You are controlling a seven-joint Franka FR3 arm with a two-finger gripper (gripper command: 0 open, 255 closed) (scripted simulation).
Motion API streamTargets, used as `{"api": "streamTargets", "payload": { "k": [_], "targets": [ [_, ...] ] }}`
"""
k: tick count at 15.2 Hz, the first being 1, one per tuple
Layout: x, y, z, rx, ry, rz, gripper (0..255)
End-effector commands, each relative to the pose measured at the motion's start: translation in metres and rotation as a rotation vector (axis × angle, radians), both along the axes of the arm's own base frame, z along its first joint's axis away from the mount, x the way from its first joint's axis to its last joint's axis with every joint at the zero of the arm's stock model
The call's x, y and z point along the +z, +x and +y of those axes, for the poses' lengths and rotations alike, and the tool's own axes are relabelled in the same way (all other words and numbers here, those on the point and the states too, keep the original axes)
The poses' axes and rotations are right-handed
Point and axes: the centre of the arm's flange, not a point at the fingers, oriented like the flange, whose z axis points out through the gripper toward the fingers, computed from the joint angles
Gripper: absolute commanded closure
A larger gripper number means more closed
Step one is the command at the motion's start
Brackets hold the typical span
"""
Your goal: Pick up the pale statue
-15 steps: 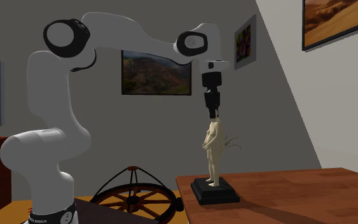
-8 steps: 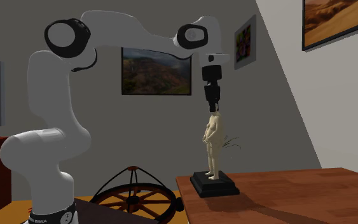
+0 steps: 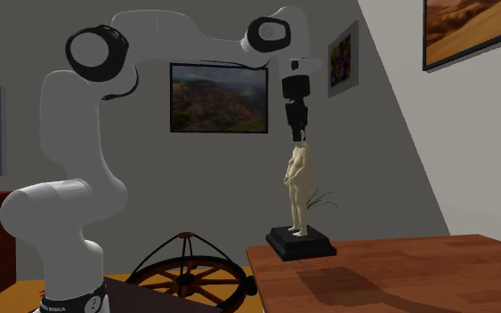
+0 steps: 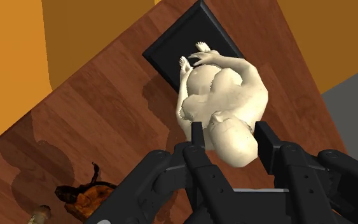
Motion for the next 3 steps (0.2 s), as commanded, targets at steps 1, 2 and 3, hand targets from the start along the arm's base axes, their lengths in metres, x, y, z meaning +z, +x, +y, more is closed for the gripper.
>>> {"api": "streamTargets", "payload": {
  "k": [1, 2, 3],
  "targets": [
    [0.0122, 0.0003, 0.0010, 0.000, 0.001, -0.002, 255],
    [0.0130, 0.0003, 0.0010, 0.000, 0.001, -0.002, 255],
    [0.0130, 0.0003, 0.0010, 0.000, 0.001, -0.002, 255]
  ]
}}
